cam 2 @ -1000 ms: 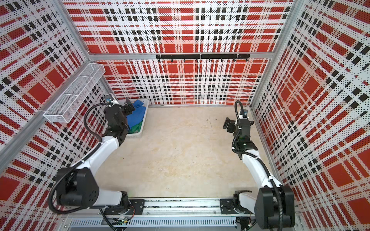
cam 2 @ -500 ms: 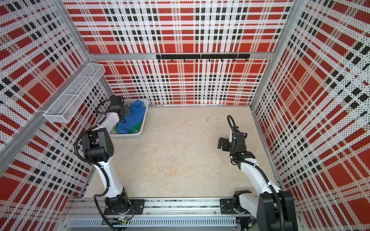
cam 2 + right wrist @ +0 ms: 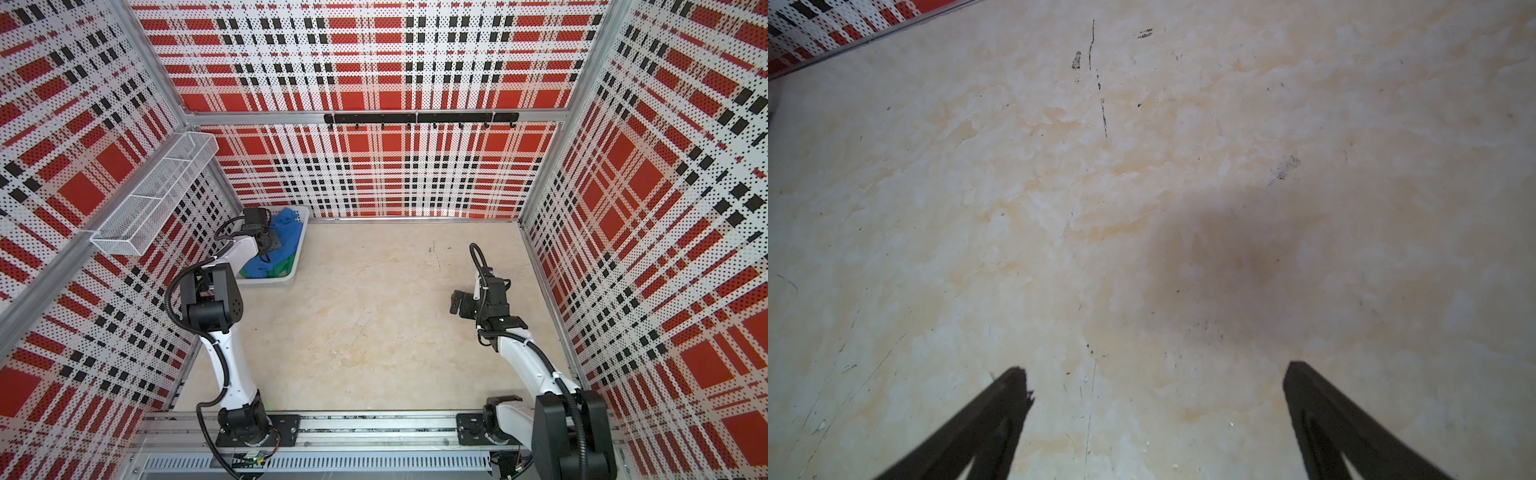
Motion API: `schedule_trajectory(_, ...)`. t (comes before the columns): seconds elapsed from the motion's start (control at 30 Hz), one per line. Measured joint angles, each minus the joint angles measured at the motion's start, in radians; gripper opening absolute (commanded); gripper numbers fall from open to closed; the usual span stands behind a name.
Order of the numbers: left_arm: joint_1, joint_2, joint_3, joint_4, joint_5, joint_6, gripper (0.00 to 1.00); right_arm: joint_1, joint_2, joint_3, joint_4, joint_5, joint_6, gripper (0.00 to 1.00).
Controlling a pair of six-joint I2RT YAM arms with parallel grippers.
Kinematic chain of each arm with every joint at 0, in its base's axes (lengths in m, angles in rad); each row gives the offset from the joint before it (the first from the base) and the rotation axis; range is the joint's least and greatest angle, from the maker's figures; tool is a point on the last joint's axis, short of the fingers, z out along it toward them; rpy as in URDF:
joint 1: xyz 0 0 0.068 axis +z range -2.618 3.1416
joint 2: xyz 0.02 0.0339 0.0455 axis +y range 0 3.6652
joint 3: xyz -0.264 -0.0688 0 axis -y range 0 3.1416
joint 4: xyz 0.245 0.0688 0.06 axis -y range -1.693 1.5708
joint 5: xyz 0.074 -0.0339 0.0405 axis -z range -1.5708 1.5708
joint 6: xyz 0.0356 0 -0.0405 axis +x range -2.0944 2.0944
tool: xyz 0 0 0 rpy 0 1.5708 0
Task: Fold and stack the tank tops
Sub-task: 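Reach the left gripper into the basket and grasp the blue tank top, then pull the blue tank top out and drop it on the table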
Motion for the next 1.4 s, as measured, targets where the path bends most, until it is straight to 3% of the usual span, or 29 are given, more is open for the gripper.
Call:
schedule_trajectory(0.2,-0.027,-0.06,-0.003,-0.013,-0.055,0.013,0.0,0.0,0.0,0.001,-0.002,-0.008,0.005,1.0)
schedule_trajectory(0.37,-0.112,-0.237,0.011,-0.026,-0.127,0.071,0.0,0.002,0.0,0.02,-0.01,-0.013,0.008,1.0)
schedule_trajectory(0.47,-0.177,-0.327,0.097,-0.042,-0.156,0.112,0.0,0.005,0.009,0.054,-0.01,-0.006,0.014,1.0)
schedule_trajectory(0.63,-0.314,-0.435,0.241,-0.069,-0.204,0.179,0.0,0.006,0.019,0.107,-0.009,-0.034,0.023,1.0)
schedule_trajectory(0.83,-0.576,-0.534,0.335,-0.121,-0.225,0.243,0.0,0.009,0.034,0.154,-0.025,-0.068,0.006,1.0)
schedule_trajectory(0.93,-0.676,-0.556,0.354,-0.15,-0.159,0.243,0.0,0.01,0.047,0.172,-0.03,-0.093,-0.006,1.0)
schedule_trajectory(1.03,-0.692,-0.563,0.332,-0.167,-0.053,0.217,0.0,0.01,0.064,0.179,-0.033,-0.134,-0.008,1.0)
schedule_trajectory(1.13,-0.675,-0.567,0.233,-0.141,0.063,0.174,0.0,0.01,0.09,0.179,-0.036,-0.165,-0.01,1.0)
schedule_trajectory(1.27,-0.601,-0.55,0.005,-0.054,0.249,0.085,0.0,0.01,0.141,0.19,-0.053,-0.211,-0.021,1.0)
schedule_trajectory(1.4,-0.531,-0.504,-0.221,0.056,0.367,-0.014,0.0,0.01,0.192,0.255,-0.052,-0.215,-0.044,1.0)
